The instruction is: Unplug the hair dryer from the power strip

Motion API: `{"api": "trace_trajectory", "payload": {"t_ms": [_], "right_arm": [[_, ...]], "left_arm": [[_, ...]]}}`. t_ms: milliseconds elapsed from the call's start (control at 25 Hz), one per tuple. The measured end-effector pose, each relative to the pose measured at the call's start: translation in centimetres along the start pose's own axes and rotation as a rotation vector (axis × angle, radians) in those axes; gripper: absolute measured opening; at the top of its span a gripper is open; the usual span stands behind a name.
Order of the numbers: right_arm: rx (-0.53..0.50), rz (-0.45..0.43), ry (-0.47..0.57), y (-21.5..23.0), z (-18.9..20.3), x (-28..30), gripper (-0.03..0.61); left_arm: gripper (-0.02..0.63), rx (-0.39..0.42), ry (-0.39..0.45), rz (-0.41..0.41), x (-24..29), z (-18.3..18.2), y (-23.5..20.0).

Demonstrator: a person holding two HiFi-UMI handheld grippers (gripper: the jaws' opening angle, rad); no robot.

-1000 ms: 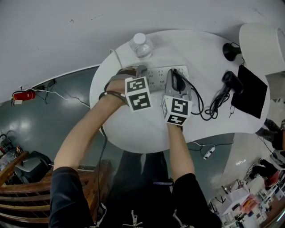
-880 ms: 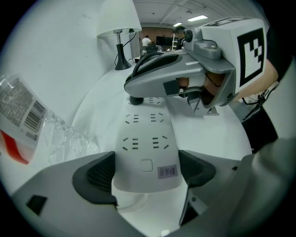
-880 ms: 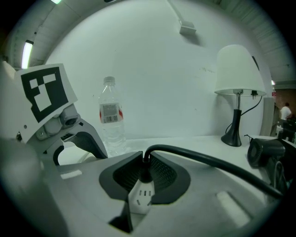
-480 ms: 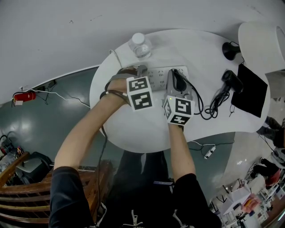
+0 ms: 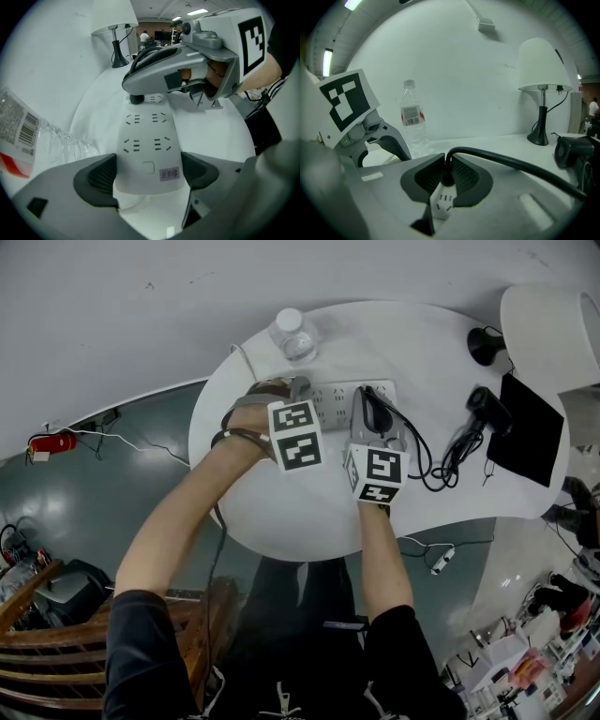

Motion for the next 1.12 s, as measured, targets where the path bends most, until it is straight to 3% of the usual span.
{"api": "trace_trajectory", "payload": {"t_ms": [1120], "right_arm": [[-0.022, -0.050, 0.003, 0.30, -0.24, 0.05, 0.041]], "left_arm": [[0.413, -0.015, -0.040, -0.007, 0.26, -0.20, -0.12]]}}
Point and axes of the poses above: the fingertips, and each gripper's own axes: x forward along the fingers, y to its right, z out of its underside, the point moved 4 cm from there along -x, backward along the fingers, and after that the axes turned 15 degrees about z, right-handed, at the moved point
